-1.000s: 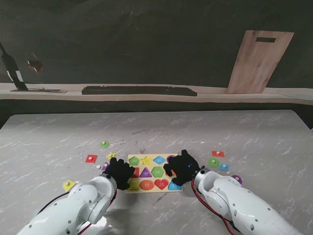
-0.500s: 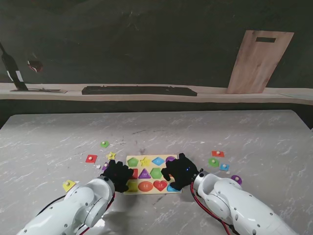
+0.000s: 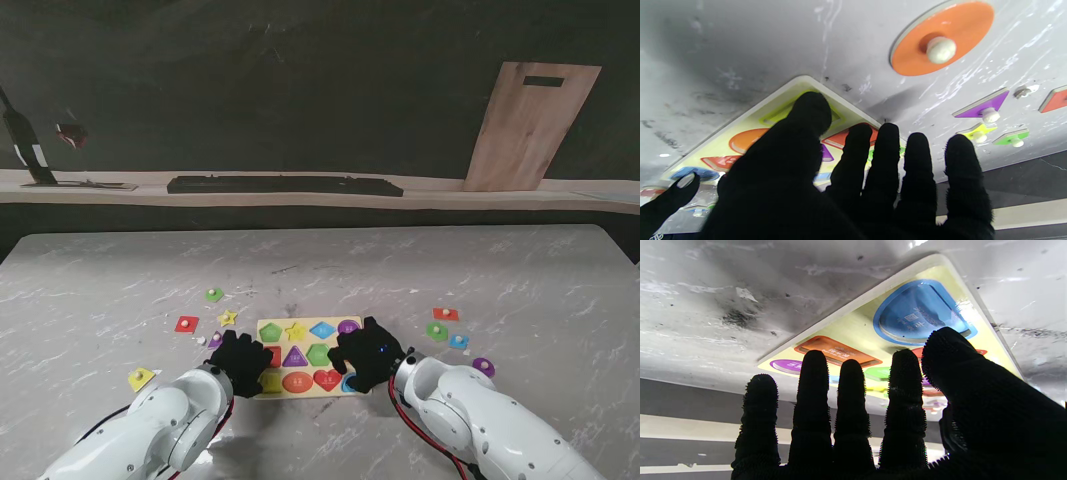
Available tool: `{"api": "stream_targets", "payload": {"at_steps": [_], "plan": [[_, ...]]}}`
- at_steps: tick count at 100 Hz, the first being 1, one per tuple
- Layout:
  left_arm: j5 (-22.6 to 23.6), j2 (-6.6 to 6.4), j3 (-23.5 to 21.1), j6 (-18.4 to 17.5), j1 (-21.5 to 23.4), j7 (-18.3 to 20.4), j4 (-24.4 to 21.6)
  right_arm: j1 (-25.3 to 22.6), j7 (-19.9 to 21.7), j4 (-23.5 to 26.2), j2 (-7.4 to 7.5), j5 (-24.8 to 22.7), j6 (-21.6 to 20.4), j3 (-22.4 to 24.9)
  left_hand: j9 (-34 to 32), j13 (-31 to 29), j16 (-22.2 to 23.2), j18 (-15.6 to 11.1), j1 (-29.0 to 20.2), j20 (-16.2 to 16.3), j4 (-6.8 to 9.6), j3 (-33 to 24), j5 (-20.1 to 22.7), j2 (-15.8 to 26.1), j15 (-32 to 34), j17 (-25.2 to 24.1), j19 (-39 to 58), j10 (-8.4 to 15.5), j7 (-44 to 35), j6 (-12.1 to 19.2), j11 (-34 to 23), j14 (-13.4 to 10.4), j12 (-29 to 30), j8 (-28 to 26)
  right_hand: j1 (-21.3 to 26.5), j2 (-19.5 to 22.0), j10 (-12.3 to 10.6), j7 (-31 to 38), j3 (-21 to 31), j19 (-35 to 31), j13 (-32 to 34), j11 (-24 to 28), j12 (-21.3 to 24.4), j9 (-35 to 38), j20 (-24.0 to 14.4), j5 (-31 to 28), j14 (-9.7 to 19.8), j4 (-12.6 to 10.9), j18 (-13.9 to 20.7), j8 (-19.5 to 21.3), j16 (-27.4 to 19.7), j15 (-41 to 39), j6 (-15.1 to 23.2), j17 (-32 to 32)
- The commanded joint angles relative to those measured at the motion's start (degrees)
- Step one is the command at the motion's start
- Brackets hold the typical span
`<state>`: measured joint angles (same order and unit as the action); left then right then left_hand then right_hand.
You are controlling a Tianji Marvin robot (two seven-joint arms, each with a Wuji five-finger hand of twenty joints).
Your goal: Fit puzzle pieces into a puzzle board
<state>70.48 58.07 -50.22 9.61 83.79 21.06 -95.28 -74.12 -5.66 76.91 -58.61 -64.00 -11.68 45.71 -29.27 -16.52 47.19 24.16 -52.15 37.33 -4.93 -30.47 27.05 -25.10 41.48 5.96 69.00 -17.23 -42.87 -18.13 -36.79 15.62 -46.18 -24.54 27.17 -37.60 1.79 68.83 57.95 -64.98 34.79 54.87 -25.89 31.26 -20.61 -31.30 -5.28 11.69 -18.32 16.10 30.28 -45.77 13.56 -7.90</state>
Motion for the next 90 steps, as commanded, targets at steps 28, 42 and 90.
{"api": "stream_targets", "payload": {"at_steps": [28,42,90], "plan": [[0.73,-0.64,-0.38,-1.13,2.42,-0.16,0.53,-4.22,2.25,1.52,0.73,-0.99,-1.12,1.98,-0.75,-1.8,0.33,-4.02,-1.94,1.16,-1.19,3.33,7.11,-1.66,-0.1,-0.25,1.38,-0.14,-6.44,6.94,0.59,1.89,-0.27,-2.9,0.51,-0.24,0.24,-2.38,0.83,-1.0,1.78,0.48,-0.39,1.82,-0.74,-1.81,-0.14,1.0,-0.6,-1.41,-0.13,-0.98,1.3,0.18],[1.17,-0.63,-0.71,-1.26,2.78,-0.31,0.32,-5.07,2.93,2.12,0.83,-1.05,-1.74,2.84,-0.68,-1.79,0.24,-4.04,-1.96,1.14,-1.17,3.48,7.15,-1.5,-0.16,-0.24,1.38,-0.12,-6.23,6.99,0.77,1.84,-0.08,-3.01,0.73,0.59,0.44,-2.04,0.52,-0.94,2.01,0.39,-0.36,2.22,-0.72,-2.69,-0.26,1.1,-0.7,-1.76,-0.12,-0.97,1.37,0.22],[-0.05,-0.69,-1.09,-1.47,3.52,1.1,-0.84,-6.69,4.8,3.62,1.09,-1.39,-3.14,4.68,-1.82,-2.54,0.18,-4.04,-2.98,1.11,-1.39,4.3,8.74,-2.01,0.14,-0.04,1.48,0.12,-8.25,7.57,0.2,1.87,-0.05,-4.31,1.12,1.44,0.24,-1.8,0.32,-0.96,2.73,0.12,-0.29,3.2,-0.72,-3.03,-0.41,0.98,-0.83,-2.11,-0.06,-0.89,1.72,0.07]]}}
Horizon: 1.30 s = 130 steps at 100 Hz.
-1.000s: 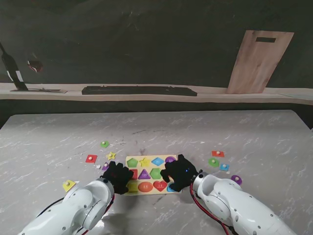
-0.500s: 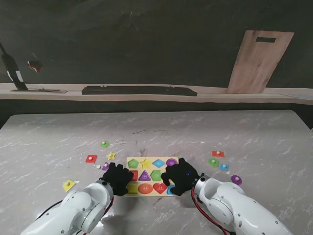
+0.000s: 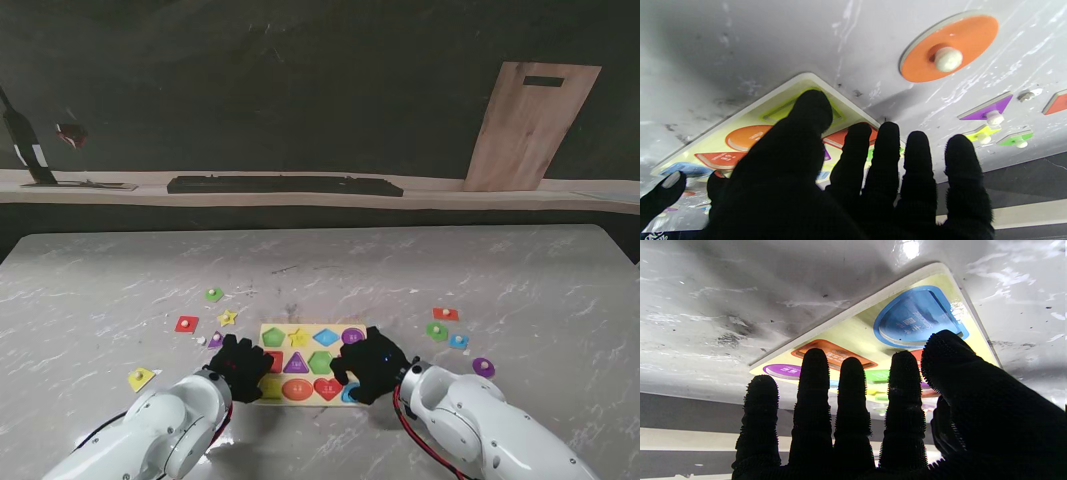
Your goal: Fit puzzle pieces into a puzzle board
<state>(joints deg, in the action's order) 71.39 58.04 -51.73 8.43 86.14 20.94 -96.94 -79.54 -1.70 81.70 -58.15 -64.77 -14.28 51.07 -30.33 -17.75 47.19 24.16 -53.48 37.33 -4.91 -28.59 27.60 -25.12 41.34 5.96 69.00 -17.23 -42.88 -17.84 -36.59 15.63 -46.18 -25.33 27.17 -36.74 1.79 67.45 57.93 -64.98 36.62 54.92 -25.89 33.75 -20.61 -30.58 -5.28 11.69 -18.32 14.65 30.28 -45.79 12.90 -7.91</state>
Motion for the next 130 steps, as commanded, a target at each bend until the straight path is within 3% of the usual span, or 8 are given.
{"api": "stream_targets", "payload": {"at_steps": [1,53,66,130], "plan": [[-1.05,-0.66,0.42,-0.27,1.19,1.28,0.8,-1.28,0.82,-1.17,0.63,-0.62,-0.57,-0.68,-0.84,-1.36,0.18,-4.02,-1.7,1.11,-1.42,2.43,8.34,-2.0,0.29,-0.02,1.49,0.12,-8.4,7.31,-0.02,1.87,-0.05,-3.55,1.16,0.59,0.24,-0.44,0.36,-0.96,0.87,0.06,-0.29,0.69,-0.72,-3.72,-0.43,0.98,-0.83,-0.67,-0.06,-0.85,2.36,0.08],[0.15,-0.68,-1.11,-0.04,3.25,2.88,-1.11,-0.2,-0.01,-1.79,0.38,0.44,-0.68,-2.09,-1.58,-1.72,0.13,-3.93,-2.31,1.05,-1.39,3.54,9.0,-1.24,0.31,0.06,1.45,0.21,-10.27,7.6,0.15,2.06,0.13,-2.5,1.13,0.81,0.09,-0.56,0.23,-0.89,0.54,0.01,-0.34,0.18,-0.69,-3.14,-0.15,0.95,-0.8,-0.66,-0.05,-0.68,2.57,0.11],[1.04,-0.53,-1.8,0.37,3.95,1.61,-1.09,-0.25,-0.17,-1.59,0.38,0.27,-0.79,-1.96,-0.01,-0.74,-0.89,-4.02,-1.89,0.64,-0.98,5.24,6.79,-0.03,-1.17,-0.61,1.04,-0.24,-6.63,6.98,2.04,2.03,1.61,-1.37,1.03,0.73,0.09,-0.64,0.15,-0.81,0.49,-0.01,-0.34,0.14,-0.65,-2.95,-0.25,0.94,-0.79,-0.69,-0.05,-0.65,2.58,0.17],[1.84,-0.1,-3.57,1.2,5.67,-3.09,-1.0,0.9,-2.04,-1.82,-0.14,0.86,0.62,-2.81,1.84,0.18,-2.09,-4.07,0.84,0.2,-0.11,7.23,6.27,3.87,-2.48,-1.41,0.78,-0.43,0.55,6.61,4.44,1.98,4.66,-1.76,1.03,0.93,0.04,-0.77,0.02,-0.42,0.03,-0.19,-0.29,-0.31,-0.45,-2.34,-0.05,0.89,-0.84,-0.8,-0.22,-0.23,2.6,0.48]]}}
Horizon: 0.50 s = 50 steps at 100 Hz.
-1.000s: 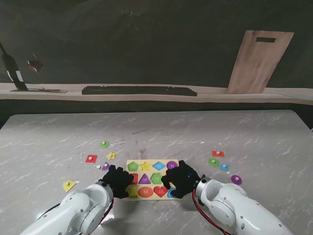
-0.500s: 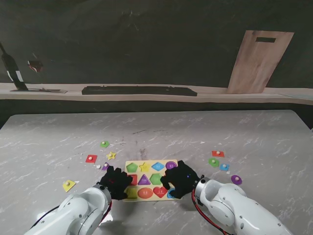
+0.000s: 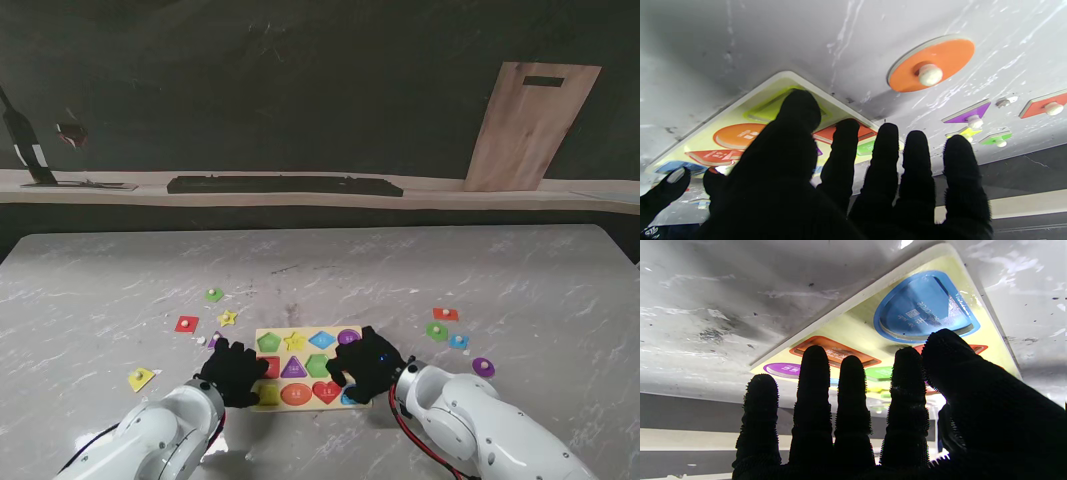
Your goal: Fit puzzle pieces into a puzzle board
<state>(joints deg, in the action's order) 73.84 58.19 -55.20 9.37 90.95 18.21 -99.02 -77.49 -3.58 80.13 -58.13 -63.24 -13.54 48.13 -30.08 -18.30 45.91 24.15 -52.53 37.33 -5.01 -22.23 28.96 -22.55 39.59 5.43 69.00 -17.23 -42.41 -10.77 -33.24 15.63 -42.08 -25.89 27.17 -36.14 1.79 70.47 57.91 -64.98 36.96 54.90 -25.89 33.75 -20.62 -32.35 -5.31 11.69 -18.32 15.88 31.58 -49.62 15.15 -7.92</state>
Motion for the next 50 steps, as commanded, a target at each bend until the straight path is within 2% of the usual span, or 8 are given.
{"api": "stream_targets", "payload": {"at_steps": [1,29,50], "plan": [[-0.67,-0.23,-0.12,0.25,0.88,-0.48,1.06,-1.21,-0.21,-0.19,-0.17,-0.68,-0.13,0.22,1.6,0.76,-0.95,-4.04,-0.04,0.18,0.08,1.04,5.04,1.46,-0.94,-0.94,0.75,-0.49,0.54,-0.51,1.4,2.0,0.91,-1.09,1.04,0.36,0.03,-3.8,0.04,-0.42,-0.39,-0.18,-0.28,-0.32,-0.45,-0.55,-0.07,0.88,-0.84,-2.03,-1.52,3.62,0.34,0.49],[-2.38,0.03,-0.99,-0.23,1.65,-2.58,0.15,-2.43,-1.26,1.51,-0.34,-1.3,-0.86,2.42,3.44,2.23,-6.0,-3.55,1.16,-1.49,2.09,6.48,4.36,6.93,-6.36,-2.98,-1.89,-0.75,7.03,-1.14,6.37,1.85,8.39,-0.53,0.2,0.47,0.17,-3.89,-0.53,-0.35,-0.52,-0.21,-0.27,-0.45,-0.4,-0.23,-0.15,0.9,-0.9,-2.07,-1.53,3.67,0.19,0.66],[-3.13,0.28,-2.06,-0.72,2.43,-4.63,-0.5,-2.48,-2.04,1.99,-0.6,-1.02,-0.88,3.03,4.67,2.85,-7.34,-3.33,0.94,-2.37,2.37,8.38,3.05,7.5,-7.46,-3.55,-3.18,-1.11,9.82,-1.59,7.63,2.02,10.69,0.42,-0.11,0.67,0.23,-4.09,-0.81,-0.25,-0.77,-0.26,-0.25,-0.5,-0.35,-0.15,-0.15,0.72,-0.87,-2.08,-1.56,3.8,0.08,0.86]]}}
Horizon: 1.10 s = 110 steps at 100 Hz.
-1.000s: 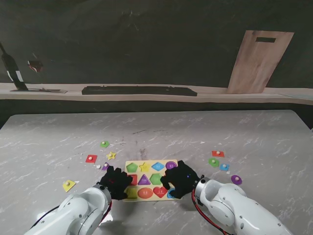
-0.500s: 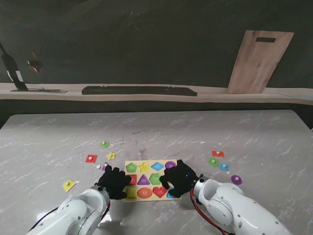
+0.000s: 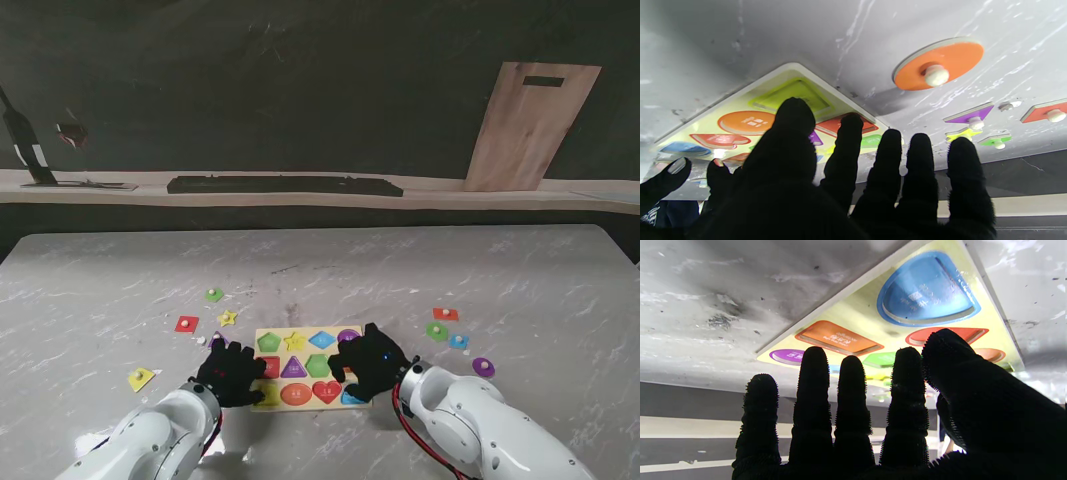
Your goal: Fit puzzle pieces into a puzzle board
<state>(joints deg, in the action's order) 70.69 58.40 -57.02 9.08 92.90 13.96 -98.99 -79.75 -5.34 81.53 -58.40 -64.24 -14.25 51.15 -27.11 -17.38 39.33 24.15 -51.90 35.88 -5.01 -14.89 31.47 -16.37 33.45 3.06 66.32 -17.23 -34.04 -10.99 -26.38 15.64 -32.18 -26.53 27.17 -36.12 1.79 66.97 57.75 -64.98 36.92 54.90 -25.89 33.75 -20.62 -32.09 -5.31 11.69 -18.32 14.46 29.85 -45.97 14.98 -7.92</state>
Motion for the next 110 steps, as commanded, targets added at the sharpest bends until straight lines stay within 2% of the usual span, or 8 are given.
{"api": "stream_targets", "payload": {"at_steps": [1,30,36,49,50,52,84,110], "plan": [[0.04,0.07,-0.29,-0.49,0.53,-0.41,-0.58,-0.22,-0.3,0.62,-0.34,0.01,-0.16,0.02,1.79,1.93,-0.77,-3.32,0.39,-0.94,2.36,1.12,0.44,1.39,-1.33,-1.21,-0.53,-1.12,1.56,-1.34,0.84,2.01,0.85,1.11,-0.15,0.65,0.24,-0.61,-0.67,-0.24,-0.74,-0.28,-0.24,-0.53,-0.35,-0.41,-0.16,0.72,-0.87,-0.66,0.17,0.16,0.25,0.87],[-1.94,0.45,-2.33,-1.24,2.4,-2.8,-2.03,-0.68,-0.92,1.75,-0.55,0.18,-0.46,0.92,2.54,2.31,-1.66,-3.11,1.29,-1.57,2.03,4.79,-0.48,2.23,-2.26,-1.53,-1.42,-1.22,4.38,-1.53,1.97,2.21,2.39,2.24,-1.25,1.27,0.29,-1.32,-1.23,-0.19,-1.05,-0.55,-0.13,-0.83,-0.3,-0.23,-0.24,0.4,-0.99,-0.52,0.11,0.37,-0.19,1.01],[-2.51,0.56,-2.9,-1.46,2.88,-3.5,-2.35,-1.01,-1.13,2.13,-0.6,0.14,-0.54,1.39,2.92,2.43,-1.99,-3.1,-2.08,-1.96,2.5,12.53,-0.66,4.13,-2.39,-1.6,-1.42,-1.28,5.43,-1.59,1.97,2.23,3.26,2.21,-2.03,2.01,0.4,-2.11,-1.39,-0.14,-1.29,-0.72,-0.08,-1.22,-0.27,0.53,-0.25,0.12,-0.95,-0.52,0.07,0.5,-0.68,1.13],[-4.25,0.99,-4.63,-2.68,4.17,-7.41,-2.48,-2.85,-2.27,3.61,-0.83,0.12,-0.54,3.71,3.23,2.33,-2.07,-3.04,-1.04,-2.03,2.33,13.89,-1.37,4.05,-2.59,-1.65,-1.59,-1.02,6.07,-1.58,2.77,2.07,3.7,2.5,-6.15,5.99,0.48,-9.6,-2.04,-0.09,-2.12,-0.92,0.04,-2.78,-0.09,4.56,-0.28,-5.27,-0.93,5.72,-0.02,1.13,-3.42,1.35],[-4.49,1.03,-4.82,-2.9,4.26,-7.83,-2.43,-3.08,-2.35,3.78,-0.86,0.15,-0.52,3.99,3.21,2.32,-2.08,-3.02,-0.95,-2.04,2.31,14.02,-1.38,3.95,-2.6,-1.65,-1.62,-0.99,6.1,-1.58,2.81,2.06,3.74,2.52,-6.81,6.8,0.32,-11.91,-2.44,-0.08,-2.24,-0.91,0.07,-3.02,-0.06,5.48,-0.25,-7.1,-0.9,10.22,-0.03,1.23,-4.02,1.37],[-5.01,1.12,-5.16,-3.38,4.41,-8.63,-2.3,-3.53,-2.53,4.12,-0.92,0.24,-0.48,4.51,3.21,2.27,-2.13,-2.99,-0.59,-2.08,2.25,14.36,-1.64,3.72,-2.69,-1.68,-1.71,-0.88,6.28,-1.52,2.93,1.98,3.83,2.6,-7.15,6.95,0.37,-12.66,-2.57,-0.08,-2.28,-0.89,0.06,-3.13,-0.05,6.28,-0.29,-7.54,-0.9,11.34,-0.03,1.24,-4.29,1.37],[-18.32,2.8,-11.26,-7.16,8.73,-13.43,-2.84,-12.69,-3.67,10.72,-2.22,4.87,-0.5,14.98,4.48,3.23,-5.7,-3.01,4.44,-5.99,2.41,15.91,-3.51,2.03,-8.33,-2.74,-8.83,0.02,11.53,-0.73,7.12,0.71,7.84,5.2,-9.03,4.22,-0.82,-14.18,-2.76,-0.49,-1.47,-0.5,-0.08,-2.98,-0.21,11.66,0.19,-7.77,-0.31,11.79,0.18,1.01,-5.48,0.26],[-25.79,4.28,-16.64,-12.28,13.73,-18.9,-3.16,-16.06,-3.66,10.68,-1.1,-0.34,-7.9,23.2,2.81,2.58,-6.64,-2.78,5.74,-7.35,2.49,15.98,-2.85,1.75,-9.79,-2.86,-11.17,0.59,13.16,-0.21,7.57,0.32,8.4,5.76,-9.29,0.63,-3.83,-14.72,1.02,0.7,-0.57,-1.34,0.18,-3.65,-0.21,14.24,3.26,-7.19,2.34,11.91,0.2,2.8,-3.56,-2.54]]}}
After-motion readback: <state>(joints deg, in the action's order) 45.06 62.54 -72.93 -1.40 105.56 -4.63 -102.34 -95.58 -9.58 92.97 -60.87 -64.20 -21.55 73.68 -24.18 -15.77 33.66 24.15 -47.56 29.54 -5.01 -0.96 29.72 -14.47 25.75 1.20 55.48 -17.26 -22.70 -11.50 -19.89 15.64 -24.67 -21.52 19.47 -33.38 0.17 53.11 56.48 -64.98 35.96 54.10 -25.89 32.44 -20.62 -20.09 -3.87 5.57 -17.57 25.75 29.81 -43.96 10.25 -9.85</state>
